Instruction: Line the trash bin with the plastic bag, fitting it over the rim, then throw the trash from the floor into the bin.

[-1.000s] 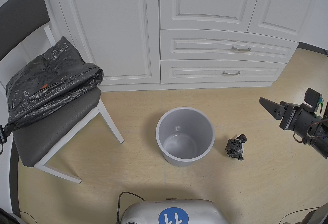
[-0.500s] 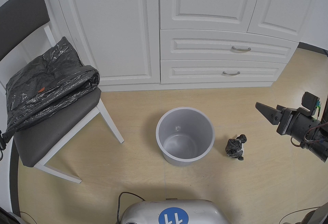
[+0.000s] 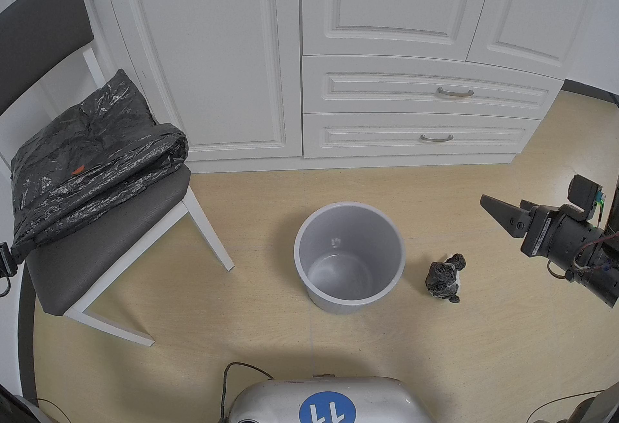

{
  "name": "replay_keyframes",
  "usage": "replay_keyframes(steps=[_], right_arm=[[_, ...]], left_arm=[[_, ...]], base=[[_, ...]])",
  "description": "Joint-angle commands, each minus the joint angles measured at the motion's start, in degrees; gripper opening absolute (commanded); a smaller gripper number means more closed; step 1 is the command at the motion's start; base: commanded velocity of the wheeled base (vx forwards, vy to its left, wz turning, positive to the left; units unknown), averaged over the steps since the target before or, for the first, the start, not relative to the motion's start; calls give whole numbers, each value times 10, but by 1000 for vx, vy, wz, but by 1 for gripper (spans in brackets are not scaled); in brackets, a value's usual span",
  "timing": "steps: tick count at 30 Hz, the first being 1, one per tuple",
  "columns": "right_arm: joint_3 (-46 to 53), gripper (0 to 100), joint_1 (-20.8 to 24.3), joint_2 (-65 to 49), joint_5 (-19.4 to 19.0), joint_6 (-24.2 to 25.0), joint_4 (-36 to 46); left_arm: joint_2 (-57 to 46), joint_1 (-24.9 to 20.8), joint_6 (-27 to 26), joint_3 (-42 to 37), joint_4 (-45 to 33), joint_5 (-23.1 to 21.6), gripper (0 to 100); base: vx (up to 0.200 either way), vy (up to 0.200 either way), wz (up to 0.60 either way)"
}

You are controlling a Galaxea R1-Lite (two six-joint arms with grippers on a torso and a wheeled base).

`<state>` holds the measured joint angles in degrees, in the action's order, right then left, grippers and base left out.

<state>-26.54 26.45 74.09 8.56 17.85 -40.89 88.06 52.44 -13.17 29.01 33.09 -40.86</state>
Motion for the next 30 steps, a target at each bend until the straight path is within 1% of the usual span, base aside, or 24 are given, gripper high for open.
replay_keyframes(steps=[1, 3, 11, 15, 17, 18, 24, 30], right_arm=[[0, 100, 1, 1, 0, 0, -2], [0, 100, 1, 3, 0, 0, -2], [0, 100, 2, 2, 0, 0, -2], [0, 100, 2, 3, 0, 0, -2], [-1, 100, 2, 3, 0, 0, -2], [-1, 100, 2, 3, 0, 0, -2], [0, 100, 2, 3, 0, 1, -2], [0, 100, 2, 3, 0, 1, -2]], left_arm=[[32, -6, 0, 5, 10, 3, 100], [37, -14, 0, 3, 16, 4, 100], [33, -16, 17, 19, 19, 3, 100], [15, -13, 69, 35, 16, -7, 100], [10, -13, 78, 39, 15, -8, 100], [7, -13, 97, 53, 13, -11, 100], [26, -14, 100, 77, 8, -7, 100], [46, -14, 98, 78, 13, -5, 100]], base=[[0, 0, 0], [0, 0, 0], [0, 0, 0], [0, 0, 0], [0, 0, 0], [0, 0, 0], [0, 0, 0], [0, 0, 0]])
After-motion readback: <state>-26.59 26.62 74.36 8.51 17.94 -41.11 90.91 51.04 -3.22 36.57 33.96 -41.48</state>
